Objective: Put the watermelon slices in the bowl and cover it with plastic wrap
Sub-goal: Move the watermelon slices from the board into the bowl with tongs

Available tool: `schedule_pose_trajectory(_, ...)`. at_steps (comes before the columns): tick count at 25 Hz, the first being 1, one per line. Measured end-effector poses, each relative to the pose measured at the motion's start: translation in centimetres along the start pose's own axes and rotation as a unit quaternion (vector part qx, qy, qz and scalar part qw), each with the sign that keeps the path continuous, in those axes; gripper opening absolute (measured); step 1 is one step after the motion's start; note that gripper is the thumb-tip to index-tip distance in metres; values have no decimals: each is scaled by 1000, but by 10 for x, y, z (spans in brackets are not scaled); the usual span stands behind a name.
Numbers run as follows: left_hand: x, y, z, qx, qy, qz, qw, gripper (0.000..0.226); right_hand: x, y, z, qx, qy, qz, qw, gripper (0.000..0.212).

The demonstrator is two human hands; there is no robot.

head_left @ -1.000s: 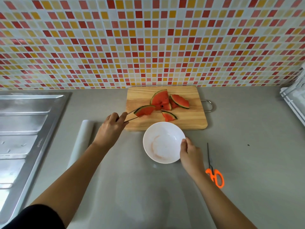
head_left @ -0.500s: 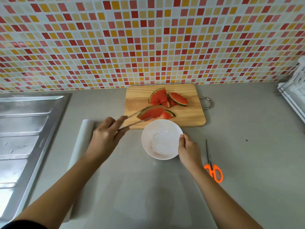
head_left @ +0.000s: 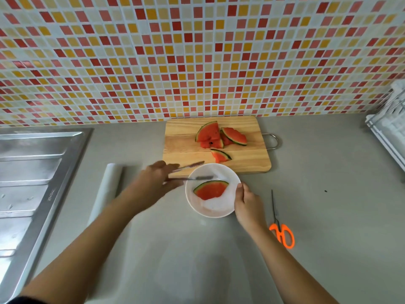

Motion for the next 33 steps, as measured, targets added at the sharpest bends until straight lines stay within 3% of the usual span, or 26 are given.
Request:
schedule_pose_trajectory(1, 6, 13, 10, -34, -34, 26, 999, 36, 0, 0, 0, 0, 0, 2, 1000, 33)
schedule_pose_trajectory(3, 20, 58, 6, -111, -30, 168, 979, 29, 0, 0, 1, 1, -1, 3, 1000, 32)
schedule_pose_trajectory(4, 21, 80, -9, -188, -15, 259, 947, 29, 0, 0, 1, 1, -2, 4, 1000, 32)
schedule_pose_trajectory(6, 21, 103, -49, -368, -3, 381, 848, 34, 1, 0, 0, -1, -3, 4, 1000, 32)
schedule_pose_trajectory(8, 31, 107, -77, -463, -4, 411, 785, 26, 1, 0, 0, 0, -10, 7, 1000, 32)
schedule_pose_trajectory(10, 46, 106, -91, -504, -9, 412, 759, 19, 1, -1, 0, 1, -15, 6, 1000, 31)
schedule_pose_trajectory(14, 66, 108, -100, -506, -16, 420, 753, 20, 2, -1, 0, 0, -18, 2, 1000, 32)
schedule_pose_trajectory(20, 67, 111, -82, -444, -52, 430, 785, 18, 0, 1, 0, 2, -6, 9, 1000, 33)
schedule_pose_trajectory(23, 59, 107, -85, -486, -58, 437, 755, 17, 0, 1, 0, 6, -1, 10, 1000, 35)
schedule_pose_trajectory(27, 50, 100, -95, -569, -75, 449, 685, 18, -1, 2, -1, 1, -2, 9, 1000, 35)
schedule_pose_trajectory(29, 50, 98, -93, -581, -81, 447, 676, 20, -1, 2, -1, -2, 1, 12, 1000, 35)
schedule_pose_trajectory(33, 44, 94, -68, -545, -82, 406, 729, 19, -1, 3, 0, 6, -9, 9, 1000, 34)
Point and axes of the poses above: each hand's wrist, its own x-axis towards the middle knuckle, its own z-axis out of the back of the hand, y = z × x, the point moved 9 cm from there along x, towards the middle knuckle, and after that the axes turned 15 degrees about -z, right-handed, at the moved point
